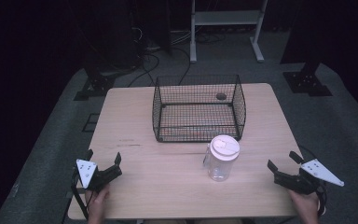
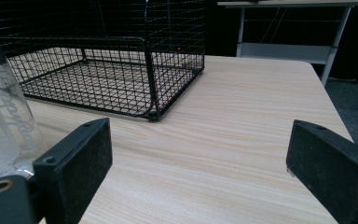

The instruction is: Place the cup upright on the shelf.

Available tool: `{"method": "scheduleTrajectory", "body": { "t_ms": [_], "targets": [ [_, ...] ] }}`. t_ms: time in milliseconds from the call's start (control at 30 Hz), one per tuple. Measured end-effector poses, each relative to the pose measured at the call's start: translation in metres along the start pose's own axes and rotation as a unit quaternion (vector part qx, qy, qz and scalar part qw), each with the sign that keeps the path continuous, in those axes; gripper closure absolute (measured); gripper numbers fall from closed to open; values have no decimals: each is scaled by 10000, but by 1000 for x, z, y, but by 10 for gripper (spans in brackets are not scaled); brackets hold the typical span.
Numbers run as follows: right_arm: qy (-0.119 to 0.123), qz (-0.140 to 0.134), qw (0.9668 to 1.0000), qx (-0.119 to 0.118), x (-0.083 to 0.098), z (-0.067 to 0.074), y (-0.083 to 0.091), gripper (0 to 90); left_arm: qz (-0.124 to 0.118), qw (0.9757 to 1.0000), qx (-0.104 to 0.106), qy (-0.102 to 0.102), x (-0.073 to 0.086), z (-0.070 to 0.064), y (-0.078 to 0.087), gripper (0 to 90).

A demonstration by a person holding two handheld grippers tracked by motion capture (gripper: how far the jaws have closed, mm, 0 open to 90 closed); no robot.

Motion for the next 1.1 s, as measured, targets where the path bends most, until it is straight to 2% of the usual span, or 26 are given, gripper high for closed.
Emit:
{"method": "scheduleTrajectory", "body": {
  "t_ms": [200, 300, 367, 600, 767, 967, 1100],
  "targets": [
    [-1, 7, 10000, -43, -1, 2, 1, 61, -9, 10000, 6, 15, 0, 0, 0, 0],
    [-69, -30, 9998, -181, -3, 4, 3, 60, -10, 10000, 10, 19, 0, 0, 0, 0],
    [-64, -22, 9998, -188, -4, 4, 3, 60, -7, 10000, 7, -16, 0, 0, 0, 0],
    [31, 73, 9995, -318, -8, 13, 4, 31, -23, 10000, 10, -25, 0, -1, 1, 0],
    [160, 63, 9989, -437, -14, 20, 7, 25, -23, 10000, 14, -49, 1, -1, 1, 0],
    [200, 75, 9980, -588, -18, 26, 9, 22, -16, 10000, 0, -54, 0, -1, 1, 0],
    [354, 67, 9973, -642, -24, 32, 12, 19, -11, 10000, -4, -52, 0, -1, 1, 0]
  ]
}}
Point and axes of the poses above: each handheld gripper's, and its own axes: y roughly backward along the jaws, x roughly out of its underside, z roughly to its left, the point moved 2 cm from there along -y, roughly forward along the jaws, and after that the axes turned 12 degrees about z, right-handed, at the moved point
